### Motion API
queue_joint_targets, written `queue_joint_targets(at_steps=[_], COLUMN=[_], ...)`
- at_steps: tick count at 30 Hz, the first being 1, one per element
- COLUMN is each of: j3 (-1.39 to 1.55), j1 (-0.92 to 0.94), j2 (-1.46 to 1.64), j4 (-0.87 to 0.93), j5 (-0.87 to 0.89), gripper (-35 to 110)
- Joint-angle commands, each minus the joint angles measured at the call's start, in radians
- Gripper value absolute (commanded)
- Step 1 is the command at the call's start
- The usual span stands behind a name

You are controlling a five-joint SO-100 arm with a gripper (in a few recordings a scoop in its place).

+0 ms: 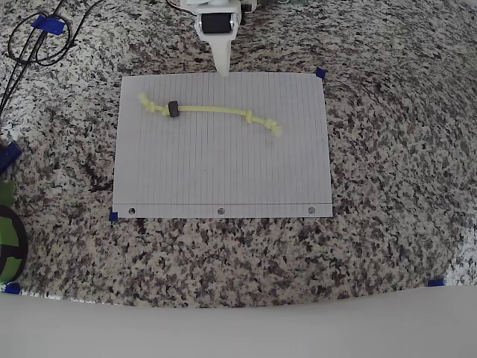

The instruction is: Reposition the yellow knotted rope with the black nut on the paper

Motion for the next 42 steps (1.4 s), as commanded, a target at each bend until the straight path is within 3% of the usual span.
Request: queue_joint_targets(at_steps=[1,42], j3=[0.003,0.005], j1=[0.021,0.051], j2=[0.002,0.002], j4=[0.028,0.041], j5=[0.029,0.052], gripper=[0,0])
